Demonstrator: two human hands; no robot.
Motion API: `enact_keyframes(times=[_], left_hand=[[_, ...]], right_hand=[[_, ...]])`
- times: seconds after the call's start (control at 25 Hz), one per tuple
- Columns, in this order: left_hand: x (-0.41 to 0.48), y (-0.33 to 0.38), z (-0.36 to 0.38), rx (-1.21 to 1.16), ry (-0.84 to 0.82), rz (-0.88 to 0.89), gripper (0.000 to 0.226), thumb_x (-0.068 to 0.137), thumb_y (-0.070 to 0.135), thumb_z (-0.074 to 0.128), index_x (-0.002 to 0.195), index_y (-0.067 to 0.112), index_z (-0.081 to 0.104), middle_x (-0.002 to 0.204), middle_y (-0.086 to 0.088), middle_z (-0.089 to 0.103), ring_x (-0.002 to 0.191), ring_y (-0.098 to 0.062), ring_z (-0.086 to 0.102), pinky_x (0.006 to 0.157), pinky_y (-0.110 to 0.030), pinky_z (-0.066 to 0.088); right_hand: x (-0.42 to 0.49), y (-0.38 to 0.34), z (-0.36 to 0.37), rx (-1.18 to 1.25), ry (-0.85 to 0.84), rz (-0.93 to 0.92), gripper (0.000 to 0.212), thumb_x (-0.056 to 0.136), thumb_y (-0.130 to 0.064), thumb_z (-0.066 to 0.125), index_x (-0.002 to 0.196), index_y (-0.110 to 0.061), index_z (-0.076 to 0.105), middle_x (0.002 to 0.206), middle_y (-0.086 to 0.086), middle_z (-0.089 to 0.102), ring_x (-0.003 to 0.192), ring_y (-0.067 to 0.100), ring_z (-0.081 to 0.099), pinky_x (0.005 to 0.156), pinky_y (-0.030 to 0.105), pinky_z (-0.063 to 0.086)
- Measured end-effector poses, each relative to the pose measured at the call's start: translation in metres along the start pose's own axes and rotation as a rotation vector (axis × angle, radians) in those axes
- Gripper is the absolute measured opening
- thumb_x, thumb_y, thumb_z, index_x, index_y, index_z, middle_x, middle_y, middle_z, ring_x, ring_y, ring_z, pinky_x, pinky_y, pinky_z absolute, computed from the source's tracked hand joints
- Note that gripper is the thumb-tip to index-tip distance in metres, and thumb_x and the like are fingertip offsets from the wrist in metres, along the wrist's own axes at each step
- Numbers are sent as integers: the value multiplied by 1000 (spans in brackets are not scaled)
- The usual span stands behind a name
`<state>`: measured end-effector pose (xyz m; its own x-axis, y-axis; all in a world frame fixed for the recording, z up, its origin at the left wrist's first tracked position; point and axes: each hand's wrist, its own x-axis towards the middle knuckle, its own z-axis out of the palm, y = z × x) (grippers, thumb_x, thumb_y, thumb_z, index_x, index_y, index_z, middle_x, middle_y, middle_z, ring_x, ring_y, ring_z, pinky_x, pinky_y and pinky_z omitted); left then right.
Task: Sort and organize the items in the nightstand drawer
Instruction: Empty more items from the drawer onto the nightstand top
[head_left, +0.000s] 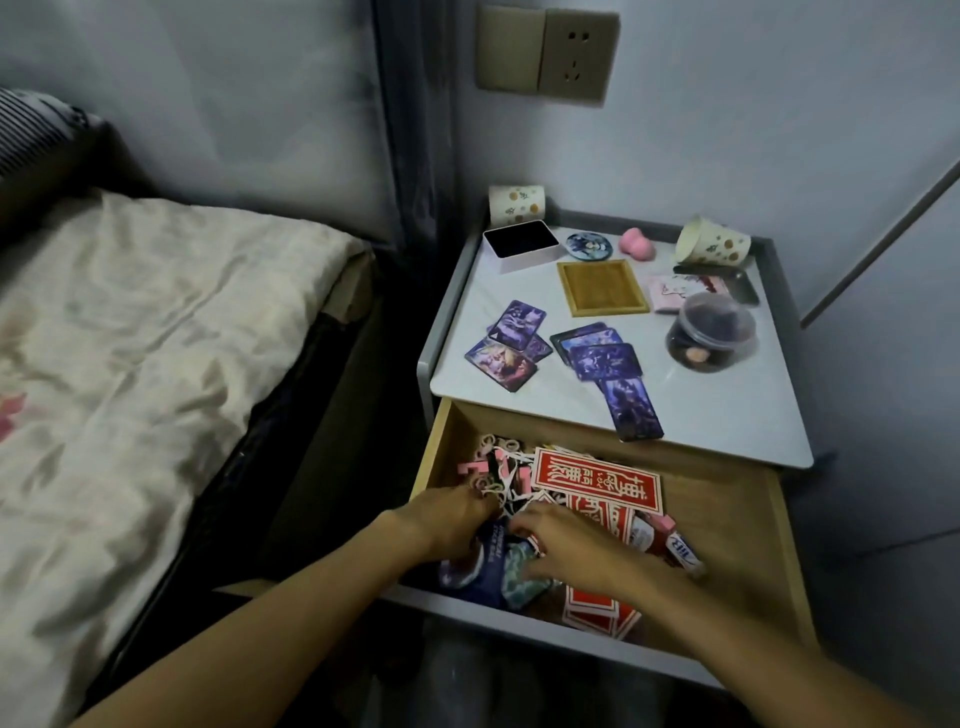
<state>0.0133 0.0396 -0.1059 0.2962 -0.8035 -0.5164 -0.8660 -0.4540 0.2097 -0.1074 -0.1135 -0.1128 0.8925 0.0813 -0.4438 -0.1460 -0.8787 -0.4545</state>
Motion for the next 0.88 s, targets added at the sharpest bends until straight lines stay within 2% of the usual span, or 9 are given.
enact_keyframes(times=[0.2,0.36,0.48,0.6,0.68,0.76,0.88], left_hand=[[8,-1,11,110,37,-38,53,90,15,60,139,12,40,142,-16,44,122,-35,51,95,-43,45],[13,-2,14,138,37,-45,57,89,17,63,141,15,39,145,-14,41,126,-35,48,101,-44,44],[15,-6,12,78,-2,-44,64,81,22,74,138,17,46,143,-11,45,126,-31,49,102,-42,44],[12,-6,3,6,-42,-79,44,84,23,72,125,15,58,128,-10,59,115,-28,58,93,-37,49],[9,-5,-10,-63,-54,-94,38,87,26,69,123,15,59,124,-10,61,111,-27,59,89,-36,49],[6,-7,-26,-172,8,-103,44,88,29,68,128,19,54,125,-8,61,111,-26,59,89,-37,51],[3,-9,-46,-404,185,-152,63,87,22,66,140,26,31,119,-15,64,104,-31,63,83,-41,54]], right_hand=[[10,-3,13,-92,13,1,71,76,-28,81,135,-21,41,129,-4,42,110,18,50,75,29,41],[9,-4,12,-49,23,-3,65,75,-26,82,125,-24,40,123,-2,52,100,14,52,74,29,42],[5,-3,13,26,18,2,63,77,-23,80,123,-28,37,105,-9,49,88,8,47,62,23,35],[1,-1,12,256,19,78,54,81,-18,77,117,-36,41,101,-12,50,88,5,53,66,21,45],[-1,5,4,400,70,165,40,84,-15,74,109,-36,50,102,-10,55,91,5,58,69,22,53],[-5,13,-11,552,188,241,28,88,-12,69,101,-33,57,107,-7,61,93,7,63,71,23,58],[-19,23,-39,868,437,340,18,92,-9,64,105,-22,62,110,4,68,94,17,68,74,27,59]])
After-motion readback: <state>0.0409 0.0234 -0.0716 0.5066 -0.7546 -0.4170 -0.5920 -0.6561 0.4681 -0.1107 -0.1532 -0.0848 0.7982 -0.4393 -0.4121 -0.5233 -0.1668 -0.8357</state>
